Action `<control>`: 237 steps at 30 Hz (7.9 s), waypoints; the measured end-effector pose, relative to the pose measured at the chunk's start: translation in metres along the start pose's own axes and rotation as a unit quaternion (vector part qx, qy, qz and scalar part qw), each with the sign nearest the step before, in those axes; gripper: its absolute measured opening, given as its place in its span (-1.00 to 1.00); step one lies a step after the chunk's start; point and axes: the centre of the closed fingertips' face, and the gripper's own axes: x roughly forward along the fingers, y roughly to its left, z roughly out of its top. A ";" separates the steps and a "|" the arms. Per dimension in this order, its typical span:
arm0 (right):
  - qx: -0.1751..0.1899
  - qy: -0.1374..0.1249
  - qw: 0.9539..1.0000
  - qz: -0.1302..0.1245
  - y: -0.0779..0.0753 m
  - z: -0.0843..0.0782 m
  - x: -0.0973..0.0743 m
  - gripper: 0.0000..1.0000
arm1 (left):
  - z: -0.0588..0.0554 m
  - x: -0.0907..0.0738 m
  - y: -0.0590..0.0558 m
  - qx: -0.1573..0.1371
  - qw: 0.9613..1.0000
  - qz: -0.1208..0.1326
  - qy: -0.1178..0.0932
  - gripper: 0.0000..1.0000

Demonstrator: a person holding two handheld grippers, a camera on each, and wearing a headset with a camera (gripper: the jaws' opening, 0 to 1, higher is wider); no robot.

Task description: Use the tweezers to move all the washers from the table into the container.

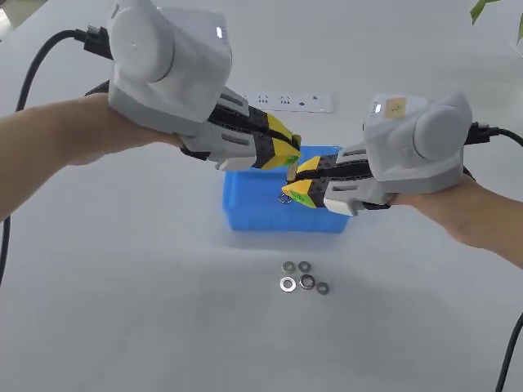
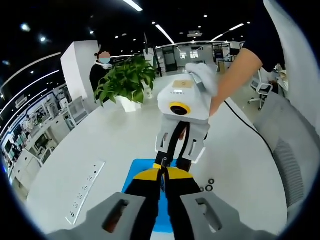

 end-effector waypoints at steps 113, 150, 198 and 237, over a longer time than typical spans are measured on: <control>0.105 0.000 0.994 0.035 0.129 -0.066 -0.081 0.97 | -0.025 0.003 -0.107 -0.031 0.999 0.001 -0.032 -0.89; 0.024 0.001 0.995 0.098 0.115 -0.035 -0.017 -0.04 | -0.029 -0.001 -0.099 -0.070 0.997 -0.014 -0.038 -0.89; 0.015 0.001 0.995 0.103 0.103 -0.041 -0.009 -0.81 | -0.031 0.005 -0.095 -0.047 0.998 -0.038 -0.005 -0.87; -0.002 0.007 0.996 0.088 0.101 -0.040 -0.010 -0.81 | -0.040 0.001 -0.099 -0.087 0.995 -0.035 0.034 -0.53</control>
